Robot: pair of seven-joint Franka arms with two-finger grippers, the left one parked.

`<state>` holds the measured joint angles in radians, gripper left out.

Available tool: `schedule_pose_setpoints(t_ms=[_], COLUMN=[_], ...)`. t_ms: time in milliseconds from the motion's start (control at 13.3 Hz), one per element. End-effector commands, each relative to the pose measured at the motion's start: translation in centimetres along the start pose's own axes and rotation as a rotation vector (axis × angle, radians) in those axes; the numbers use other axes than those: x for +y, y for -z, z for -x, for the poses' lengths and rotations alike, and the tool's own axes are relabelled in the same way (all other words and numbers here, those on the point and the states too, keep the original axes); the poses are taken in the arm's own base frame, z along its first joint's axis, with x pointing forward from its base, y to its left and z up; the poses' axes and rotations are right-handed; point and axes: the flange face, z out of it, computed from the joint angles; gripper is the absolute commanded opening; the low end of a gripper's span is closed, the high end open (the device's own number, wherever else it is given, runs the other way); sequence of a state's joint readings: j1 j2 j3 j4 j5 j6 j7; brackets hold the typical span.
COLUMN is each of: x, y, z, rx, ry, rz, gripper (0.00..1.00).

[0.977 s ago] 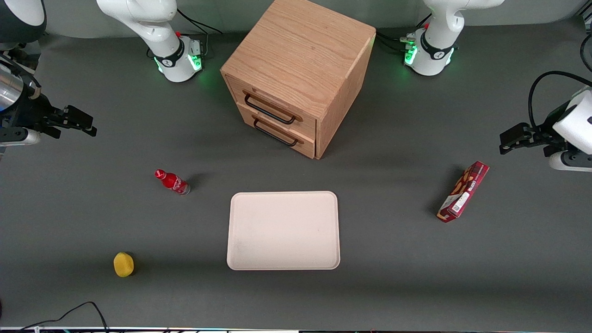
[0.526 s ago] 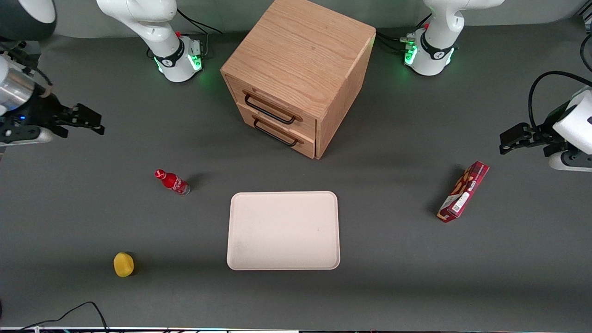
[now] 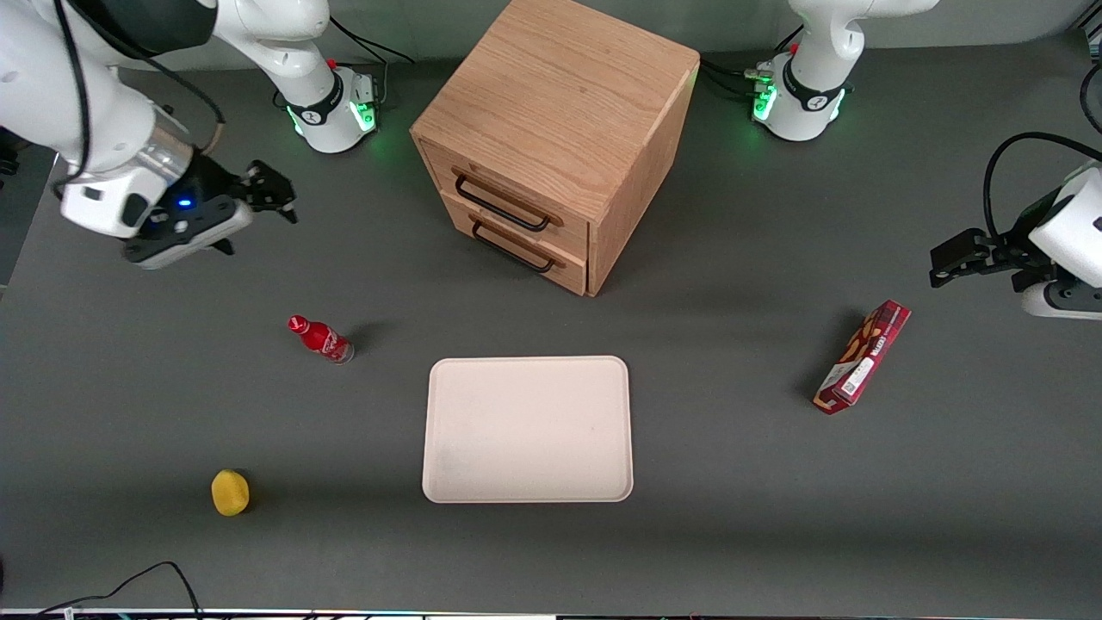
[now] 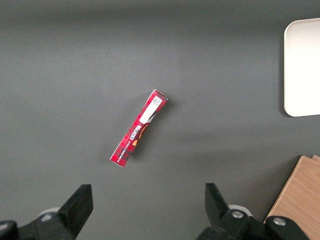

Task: Open upper drawer
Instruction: 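Move the right gripper toward the wooden cabinet's drawer handles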

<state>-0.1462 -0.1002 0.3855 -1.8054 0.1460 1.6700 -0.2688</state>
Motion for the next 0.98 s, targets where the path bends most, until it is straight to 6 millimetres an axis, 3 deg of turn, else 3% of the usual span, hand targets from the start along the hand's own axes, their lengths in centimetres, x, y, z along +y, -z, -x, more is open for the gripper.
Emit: schedule_pose_setpoints(t_ms=[0,225,376,601,676,901], x=[-4.3,-8.5,-10.8,-11.4,-12.8,-14.6], y=[-0.6,-1.2,-3.2,-6.4,-7.2,-8.8], z=[-1.9,-3.7,-4.6,-6.6,-7.1,-8.8], rx=[0.008,0.008,-0.019,-0.039,-0.052,-0.057], ry=[0.166,0.382,0.441,0.42,0.441,0.43], rz=[-0.047,-0.074,-0.13,-0.301,-0.316,-0.332], gripper=[1.0,1.0,1.0,1.0,1.0,1.0])
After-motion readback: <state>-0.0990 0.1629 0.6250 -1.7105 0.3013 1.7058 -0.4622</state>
